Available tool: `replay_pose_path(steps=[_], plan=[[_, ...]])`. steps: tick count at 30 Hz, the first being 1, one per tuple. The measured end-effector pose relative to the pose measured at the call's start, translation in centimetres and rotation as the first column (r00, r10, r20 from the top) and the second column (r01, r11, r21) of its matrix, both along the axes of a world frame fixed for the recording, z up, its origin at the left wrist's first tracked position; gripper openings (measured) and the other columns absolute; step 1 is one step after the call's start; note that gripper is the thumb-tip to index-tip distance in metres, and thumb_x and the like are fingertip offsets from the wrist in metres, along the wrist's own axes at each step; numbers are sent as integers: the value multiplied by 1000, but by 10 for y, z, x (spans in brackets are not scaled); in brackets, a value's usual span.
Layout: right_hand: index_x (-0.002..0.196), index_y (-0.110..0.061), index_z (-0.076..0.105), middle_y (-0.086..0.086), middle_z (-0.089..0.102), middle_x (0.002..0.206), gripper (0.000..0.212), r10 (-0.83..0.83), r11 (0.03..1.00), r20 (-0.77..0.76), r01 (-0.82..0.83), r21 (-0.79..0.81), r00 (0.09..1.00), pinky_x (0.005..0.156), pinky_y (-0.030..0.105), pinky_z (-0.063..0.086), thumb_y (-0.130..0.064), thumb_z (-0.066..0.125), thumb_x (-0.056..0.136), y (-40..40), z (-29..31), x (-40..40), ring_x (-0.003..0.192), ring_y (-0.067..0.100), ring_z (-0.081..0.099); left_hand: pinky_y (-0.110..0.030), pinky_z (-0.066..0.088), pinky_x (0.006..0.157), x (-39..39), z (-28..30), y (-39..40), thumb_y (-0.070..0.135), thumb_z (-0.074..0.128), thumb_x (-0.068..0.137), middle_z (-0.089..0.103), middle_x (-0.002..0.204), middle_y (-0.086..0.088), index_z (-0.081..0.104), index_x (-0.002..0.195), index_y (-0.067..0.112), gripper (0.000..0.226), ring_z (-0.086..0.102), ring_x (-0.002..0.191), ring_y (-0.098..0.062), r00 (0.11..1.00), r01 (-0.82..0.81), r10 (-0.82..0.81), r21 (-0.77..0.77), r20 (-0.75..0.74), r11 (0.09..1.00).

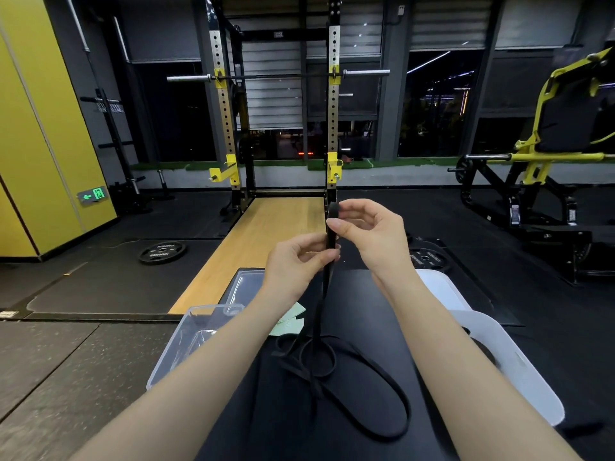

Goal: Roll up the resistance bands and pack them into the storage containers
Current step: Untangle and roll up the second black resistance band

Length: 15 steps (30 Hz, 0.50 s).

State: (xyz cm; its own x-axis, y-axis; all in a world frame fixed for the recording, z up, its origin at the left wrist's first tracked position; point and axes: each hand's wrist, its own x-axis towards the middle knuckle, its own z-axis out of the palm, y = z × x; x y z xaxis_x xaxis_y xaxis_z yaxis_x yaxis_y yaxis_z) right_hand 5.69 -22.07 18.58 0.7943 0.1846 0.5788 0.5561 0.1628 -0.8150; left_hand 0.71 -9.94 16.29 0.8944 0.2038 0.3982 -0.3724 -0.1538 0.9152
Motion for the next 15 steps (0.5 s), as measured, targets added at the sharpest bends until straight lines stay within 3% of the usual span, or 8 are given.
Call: replay_pose_path(steps=[4,8,10,12,15], plan=[[82,-28,64,-12,69,78,27,-40,998,16,39,56,999,80,27,55,-4,76,75,2,0,0,79,2,66,-15,52,83,-1,-8,-8,2,66,83,71,87,4,67,102,12,22,69,78,-6,1000,-26,26,13,17,1000],[88,-28,64,-10,69,87,24,-41,998,4,41,56,999,83,23,54,-12,77,76,1,-3,1,85,3,66,-16,53,78,-2,-6,-11,4,61,87,71,88,-1,66,104,8,18,69,70,-3,1000,-7,6,-35,-15,999],[95,-26,65,-6,70,95,27,34,999,-73,-31,41,997,88,30,53,-22,78,72,-2,-9,5,93,9,67,-24,52,78,-1,-5,-9,8,61,88,72,88,1,67,103,12,16,70,73,-5,998,2,-6,-64,-58,998],[107,-20,65,0,70,103,43,136,991,-161,-135,18,977,90,35,53,-31,75,68,-6,-19,8,97,16,67,-35,52,83,0,-4,-5,10,61,89,73,86,3,67,101,18,16,70,81,-11,997,3,-9,-96,-70,995],[113,-12,63,-1,73,99,44,321,945,-281,-326,32,904,80,25,54,-25,68,72,-8,-40,9,91,12,69,-29,58,72,3,1,2,6,58,90,74,80,4,67,105,9,18,70,79,-11,999,19,-26,-159,-43,987]])
